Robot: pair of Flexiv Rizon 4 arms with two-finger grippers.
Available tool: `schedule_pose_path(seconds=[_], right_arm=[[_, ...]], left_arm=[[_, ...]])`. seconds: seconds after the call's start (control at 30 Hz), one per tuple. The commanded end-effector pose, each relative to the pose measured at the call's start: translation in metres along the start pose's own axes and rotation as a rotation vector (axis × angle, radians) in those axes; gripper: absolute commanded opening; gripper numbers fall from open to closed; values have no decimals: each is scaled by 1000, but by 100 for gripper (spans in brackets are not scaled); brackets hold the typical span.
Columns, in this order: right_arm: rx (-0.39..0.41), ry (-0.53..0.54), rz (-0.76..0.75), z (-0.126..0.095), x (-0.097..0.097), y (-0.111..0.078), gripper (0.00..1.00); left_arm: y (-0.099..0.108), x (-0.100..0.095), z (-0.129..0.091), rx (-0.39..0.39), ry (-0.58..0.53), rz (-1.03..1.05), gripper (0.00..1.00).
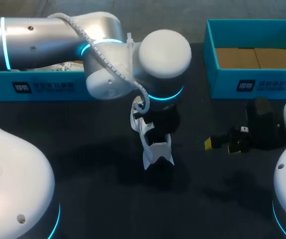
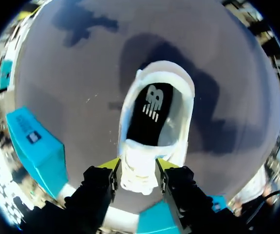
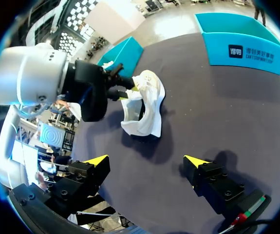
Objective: Take the shoe out of the shoebox, open the shoe tongue, remove and reinsert the insole, then place the shoe into the shoebox
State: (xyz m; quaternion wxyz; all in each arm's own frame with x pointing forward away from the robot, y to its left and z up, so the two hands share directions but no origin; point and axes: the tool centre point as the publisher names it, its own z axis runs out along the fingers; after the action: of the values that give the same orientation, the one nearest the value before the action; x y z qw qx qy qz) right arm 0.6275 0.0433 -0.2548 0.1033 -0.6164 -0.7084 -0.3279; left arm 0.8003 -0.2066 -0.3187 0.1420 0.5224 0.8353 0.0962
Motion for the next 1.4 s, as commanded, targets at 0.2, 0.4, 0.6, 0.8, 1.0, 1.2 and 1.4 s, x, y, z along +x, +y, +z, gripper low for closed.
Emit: schedule_pose_path(seconds=[0.2,0.4,0.6,0.8,1.0,1.2,1.4], right_arm=[[-1,-5,2,-1,2,-2,100],[-1,-5,2,-1,2,-2,100],[-1,-5,2,-1,2,-2,100],[-1,-5,2,-1,2,-2,100],[-1,-5,2,-1,2,-2,100],[-1,-5,2,-1,2,-2,100],[-1,-5,2,-1,2,-2,100]], left_arm=[[-2,13,-36,-31,31,-416,76],[2,31,-47,-13,27,-685,74],[-3,41,-64,55,-30,-839,90],[-19,47,-77,135,-58,-919,96],[-33,57,-82,173,-57,-944,99],[-60,63,-81,210,-45,-955,98],[-83,73,-72,178,-99,-1080,96]])
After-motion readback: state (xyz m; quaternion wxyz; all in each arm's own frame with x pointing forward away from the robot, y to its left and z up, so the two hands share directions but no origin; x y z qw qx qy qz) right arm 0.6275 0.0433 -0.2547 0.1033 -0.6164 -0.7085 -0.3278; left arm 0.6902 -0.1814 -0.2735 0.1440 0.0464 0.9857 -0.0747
